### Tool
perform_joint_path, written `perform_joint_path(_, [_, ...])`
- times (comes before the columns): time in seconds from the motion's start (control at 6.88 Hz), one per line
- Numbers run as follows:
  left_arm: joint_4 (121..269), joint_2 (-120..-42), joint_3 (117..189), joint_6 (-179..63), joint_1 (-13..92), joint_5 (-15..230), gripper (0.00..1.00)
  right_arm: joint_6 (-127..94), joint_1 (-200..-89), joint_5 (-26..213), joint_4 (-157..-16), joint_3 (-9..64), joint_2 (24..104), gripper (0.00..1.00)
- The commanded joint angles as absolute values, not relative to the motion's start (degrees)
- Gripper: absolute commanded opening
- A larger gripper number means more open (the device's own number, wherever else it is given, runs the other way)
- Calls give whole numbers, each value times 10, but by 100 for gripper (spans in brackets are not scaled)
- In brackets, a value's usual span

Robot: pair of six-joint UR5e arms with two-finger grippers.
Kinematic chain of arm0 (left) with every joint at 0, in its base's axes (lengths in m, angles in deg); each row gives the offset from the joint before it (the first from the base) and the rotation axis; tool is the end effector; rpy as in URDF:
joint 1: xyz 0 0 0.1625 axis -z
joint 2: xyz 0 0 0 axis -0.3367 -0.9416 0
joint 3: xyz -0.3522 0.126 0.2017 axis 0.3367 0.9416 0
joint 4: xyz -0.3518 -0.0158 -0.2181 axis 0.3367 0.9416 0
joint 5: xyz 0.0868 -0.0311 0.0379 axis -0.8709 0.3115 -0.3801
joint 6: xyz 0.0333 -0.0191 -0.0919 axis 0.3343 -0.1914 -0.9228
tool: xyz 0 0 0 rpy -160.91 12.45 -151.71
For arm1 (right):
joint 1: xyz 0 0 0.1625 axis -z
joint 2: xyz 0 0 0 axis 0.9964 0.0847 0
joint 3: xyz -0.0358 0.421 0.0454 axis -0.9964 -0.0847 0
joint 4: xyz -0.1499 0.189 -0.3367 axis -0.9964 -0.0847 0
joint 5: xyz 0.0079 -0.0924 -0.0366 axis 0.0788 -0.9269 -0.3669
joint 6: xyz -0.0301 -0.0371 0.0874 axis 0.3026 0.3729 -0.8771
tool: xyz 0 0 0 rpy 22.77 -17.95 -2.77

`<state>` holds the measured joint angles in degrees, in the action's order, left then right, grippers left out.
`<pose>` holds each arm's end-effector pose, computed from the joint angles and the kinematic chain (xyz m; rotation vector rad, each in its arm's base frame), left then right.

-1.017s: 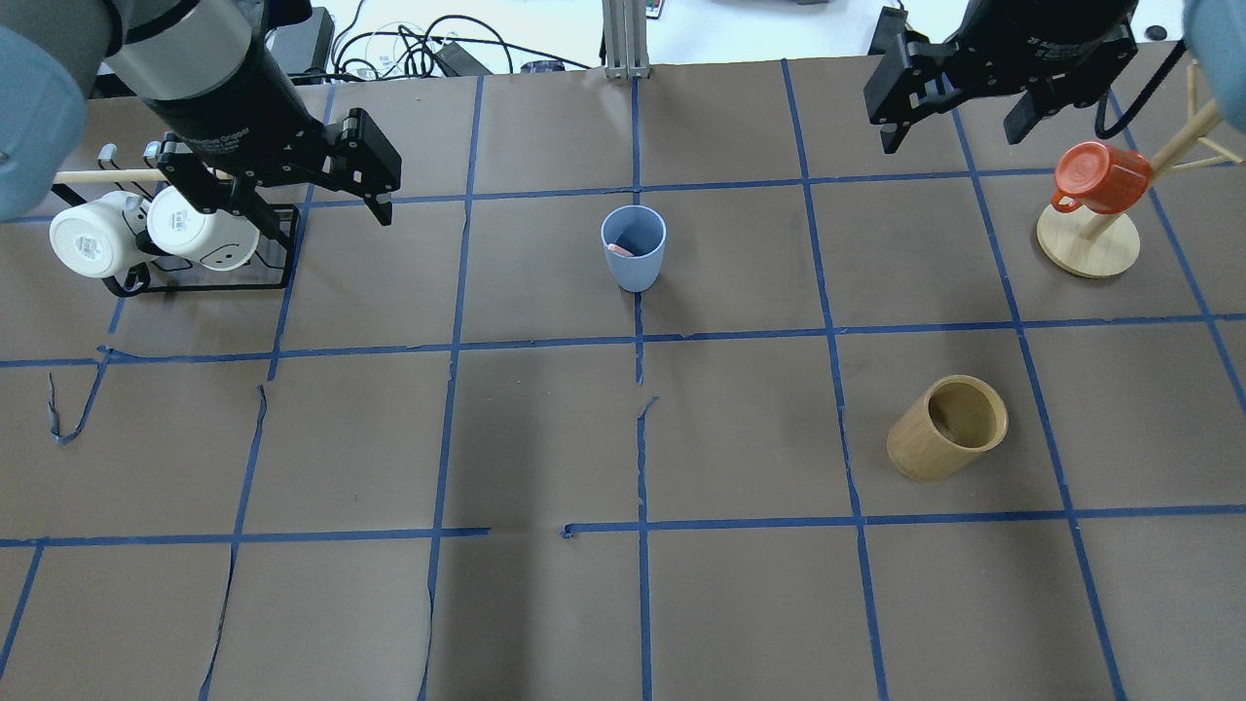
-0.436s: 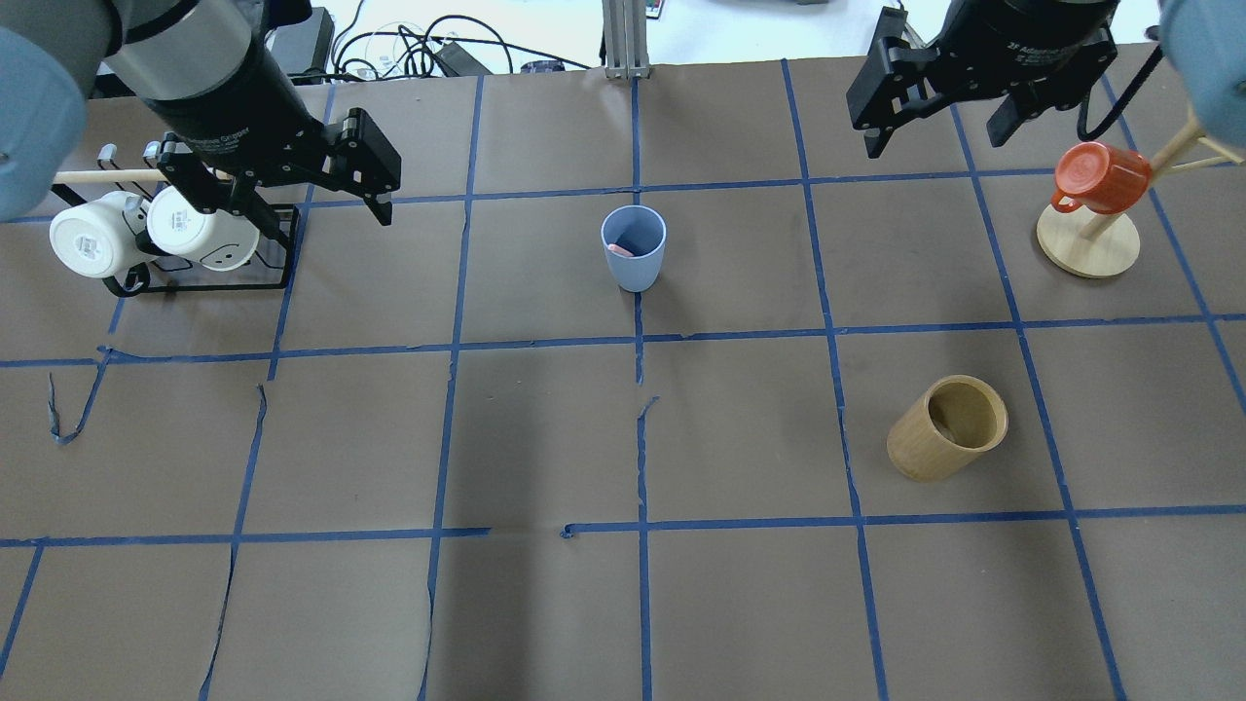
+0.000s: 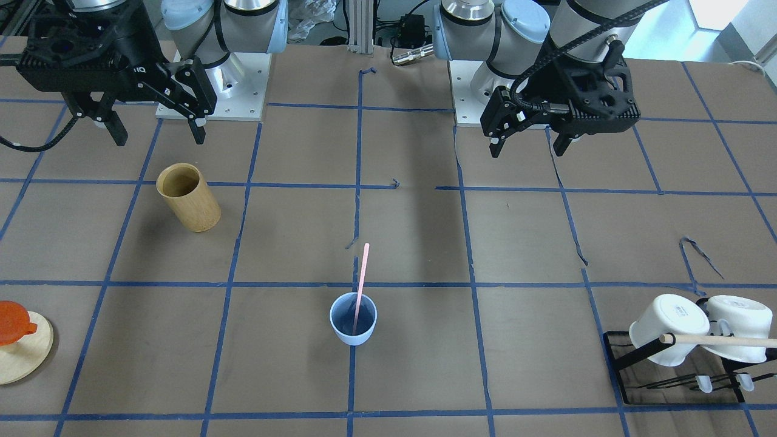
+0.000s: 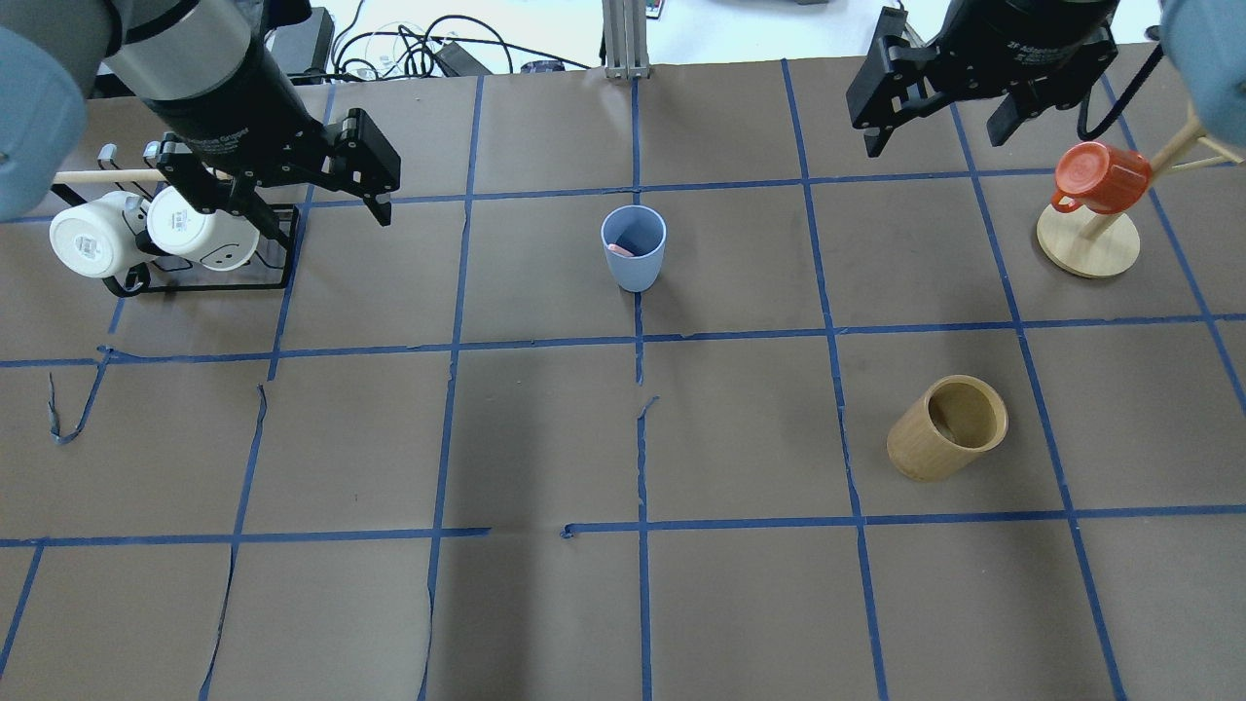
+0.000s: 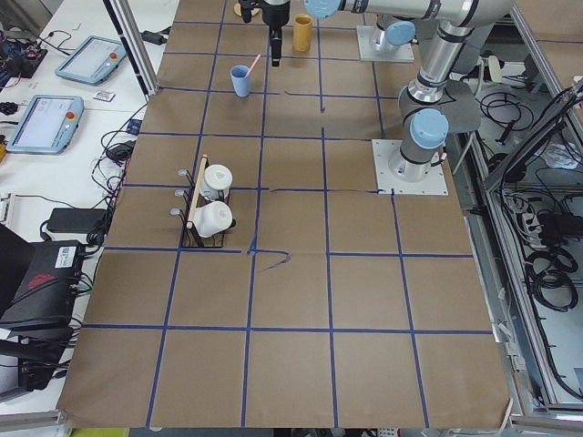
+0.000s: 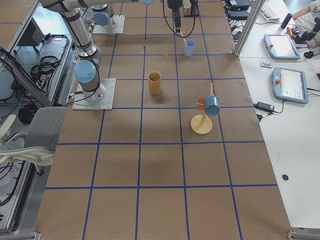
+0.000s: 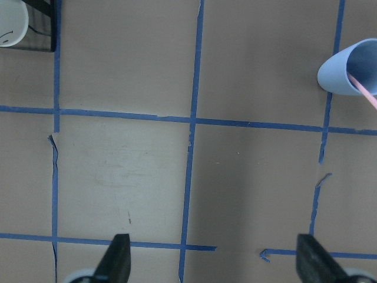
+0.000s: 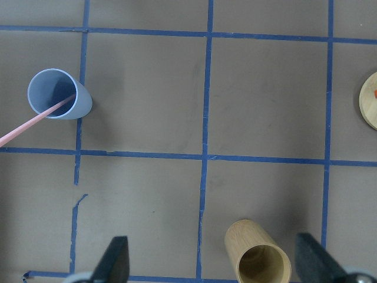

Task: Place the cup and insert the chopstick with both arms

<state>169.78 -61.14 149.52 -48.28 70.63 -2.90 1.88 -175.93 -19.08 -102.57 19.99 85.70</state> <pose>-0.1377 -0.4899 0.5126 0.1250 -3.1202 0.0506 0.1407 -0.4893 0.5508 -0.0805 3.1246 -0.2681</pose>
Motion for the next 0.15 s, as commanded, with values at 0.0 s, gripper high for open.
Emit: perform_joint_path(0.0, [1698, -611, 1496, -483, 706, -29, 100, 19, -1759, -190, -1026, 200, 855, 100])
